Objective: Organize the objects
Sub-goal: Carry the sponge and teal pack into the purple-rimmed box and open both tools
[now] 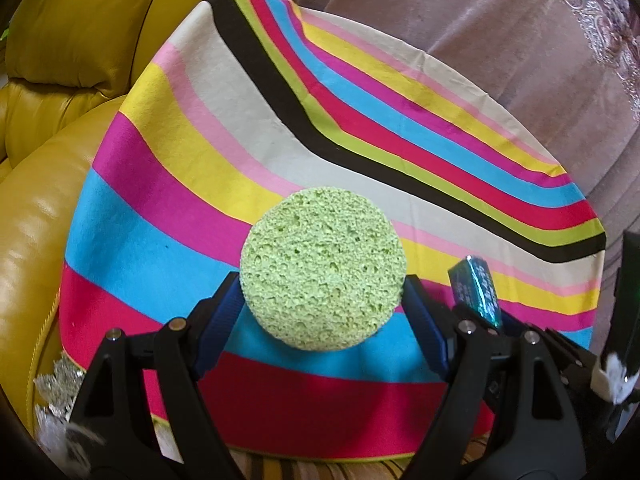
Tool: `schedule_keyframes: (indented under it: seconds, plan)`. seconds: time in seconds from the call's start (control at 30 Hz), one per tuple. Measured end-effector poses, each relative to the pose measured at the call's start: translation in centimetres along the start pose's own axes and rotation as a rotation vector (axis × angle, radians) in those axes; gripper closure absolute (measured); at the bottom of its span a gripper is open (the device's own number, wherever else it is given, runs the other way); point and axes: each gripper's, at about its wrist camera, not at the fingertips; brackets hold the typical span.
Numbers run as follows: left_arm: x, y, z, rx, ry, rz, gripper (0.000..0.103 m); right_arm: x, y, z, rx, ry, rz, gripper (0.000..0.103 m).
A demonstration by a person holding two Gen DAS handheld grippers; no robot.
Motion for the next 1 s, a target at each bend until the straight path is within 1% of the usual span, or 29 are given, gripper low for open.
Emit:
schedule_keyframes:
  seconds: [0.17,0.4,0.57,0.8,1.0]
  plan:
    - [0.8,-1.8,1.7,-0.027,0.035,0.041,0.021,2.3,-1.9,2.2,-0.048,0.004,0.022,0.069]
    - [2.3,-5.0,4.1,-0.089,0.054,0.088,0.021,5.5,-5.1,5.6,-0.123,0.000,0.062,0.069]
    - [2.9,-7.7,6.2,-0.151,0.090,0.129,0.021,7.8,-7.4,7.9,-0.177,-0.006,0.095,0.069]
    - [3.9,-11.2,8.5,-0.239,0.115,0.175,0.021,10.3,-10.4,11.2,-0.241,0.005,0.138,0.069]
    - [4.2,-14.3,10.6,-0.312,0.173,0.231,0.021,12.5,-13.1,14.2,-0.300,0.012,0.187,0.069]
Point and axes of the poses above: each gripper's, at about its wrist camera, not at the fingertips, and x roughly against the way its jaws point, y to its left, z to its underside, and after that the axes turned 7 degrees about x, right-handed
